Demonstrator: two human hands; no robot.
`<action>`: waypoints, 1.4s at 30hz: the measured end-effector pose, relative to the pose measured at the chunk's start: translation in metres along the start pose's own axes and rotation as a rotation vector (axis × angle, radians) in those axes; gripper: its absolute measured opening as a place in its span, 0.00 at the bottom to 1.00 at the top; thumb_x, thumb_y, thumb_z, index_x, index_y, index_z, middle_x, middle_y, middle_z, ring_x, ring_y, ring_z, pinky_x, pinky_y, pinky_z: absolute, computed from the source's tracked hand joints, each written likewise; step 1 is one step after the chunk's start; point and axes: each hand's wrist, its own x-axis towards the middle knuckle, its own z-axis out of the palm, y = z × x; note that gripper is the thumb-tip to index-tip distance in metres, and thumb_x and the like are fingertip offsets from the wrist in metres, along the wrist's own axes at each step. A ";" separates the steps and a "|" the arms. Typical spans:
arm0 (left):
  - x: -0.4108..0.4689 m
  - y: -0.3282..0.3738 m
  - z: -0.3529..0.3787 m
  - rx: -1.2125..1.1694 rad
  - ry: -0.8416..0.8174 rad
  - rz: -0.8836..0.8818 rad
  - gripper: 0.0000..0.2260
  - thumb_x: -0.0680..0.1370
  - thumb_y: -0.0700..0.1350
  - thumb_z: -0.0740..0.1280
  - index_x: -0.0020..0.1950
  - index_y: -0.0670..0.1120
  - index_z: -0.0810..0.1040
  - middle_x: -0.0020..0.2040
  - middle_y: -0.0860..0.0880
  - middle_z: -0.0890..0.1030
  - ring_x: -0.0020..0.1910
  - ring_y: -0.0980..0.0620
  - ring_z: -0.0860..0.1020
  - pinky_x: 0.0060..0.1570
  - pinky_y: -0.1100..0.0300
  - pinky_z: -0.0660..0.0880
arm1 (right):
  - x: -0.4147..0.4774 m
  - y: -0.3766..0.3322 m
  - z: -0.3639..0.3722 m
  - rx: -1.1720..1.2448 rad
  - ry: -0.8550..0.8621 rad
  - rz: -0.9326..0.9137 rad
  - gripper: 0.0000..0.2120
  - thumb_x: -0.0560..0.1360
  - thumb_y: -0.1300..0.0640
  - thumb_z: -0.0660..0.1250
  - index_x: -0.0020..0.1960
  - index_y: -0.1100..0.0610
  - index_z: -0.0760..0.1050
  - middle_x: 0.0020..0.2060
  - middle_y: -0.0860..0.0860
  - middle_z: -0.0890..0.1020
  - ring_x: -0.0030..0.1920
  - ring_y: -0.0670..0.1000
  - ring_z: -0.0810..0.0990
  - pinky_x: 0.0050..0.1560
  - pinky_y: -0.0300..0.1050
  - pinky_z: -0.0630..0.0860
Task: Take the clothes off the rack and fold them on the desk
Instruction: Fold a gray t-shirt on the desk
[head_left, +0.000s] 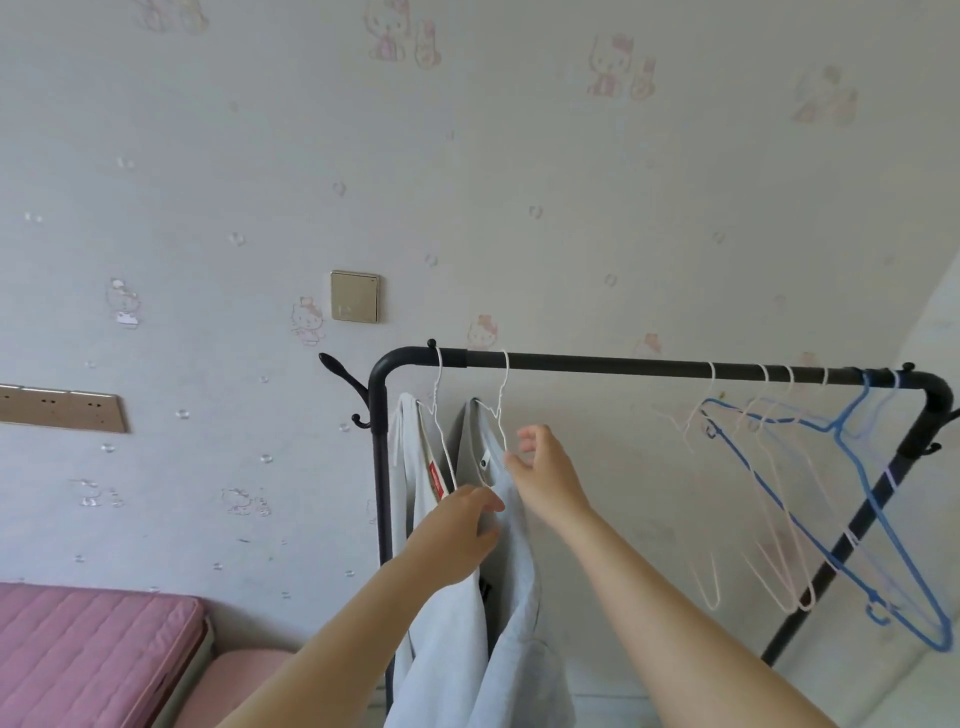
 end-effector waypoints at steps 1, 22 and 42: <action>0.003 0.002 0.005 0.082 0.028 -0.005 0.14 0.80 0.45 0.60 0.66 0.52 0.73 0.61 0.54 0.74 0.58 0.54 0.74 0.64 0.60 0.66 | 0.006 0.002 0.002 -0.012 -0.017 -0.007 0.19 0.78 0.54 0.64 0.67 0.56 0.66 0.60 0.51 0.73 0.59 0.52 0.76 0.60 0.47 0.73; 0.068 0.005 0.031 0.393 -0.096 -0.094 0.13 0.80 0.43 0.59 0.64 0.47 0.72 0.58 0.48 0.74 0.57 0.47 0.74 0.57 0.53 0.73 | 0.091 0.018 -0.049 0.482 -0.104 0.420 0.05 0.70 0.65 0.65 0.44 0.64 0.78 0.34 0.54 0.78 0.24 0.49 0.77 0.35 0.39 0.76; 0.132 0.033 0.060 -0.382 0.381 -0.128 0.38 0.77 0.60 0.64 0.79 0.49 0.48 0.78 0.43 0.50 0.76 0.42 0.54 0.71 0.45 0.60 | 0.013 0.053 -0.119 0.180 0.122 0.320 0.13 0.74 0.54 0.61 0.36 0.58 0.78 0.25 0.51 0.68 0.25 0.49 0.65 0.34 0.44 0.68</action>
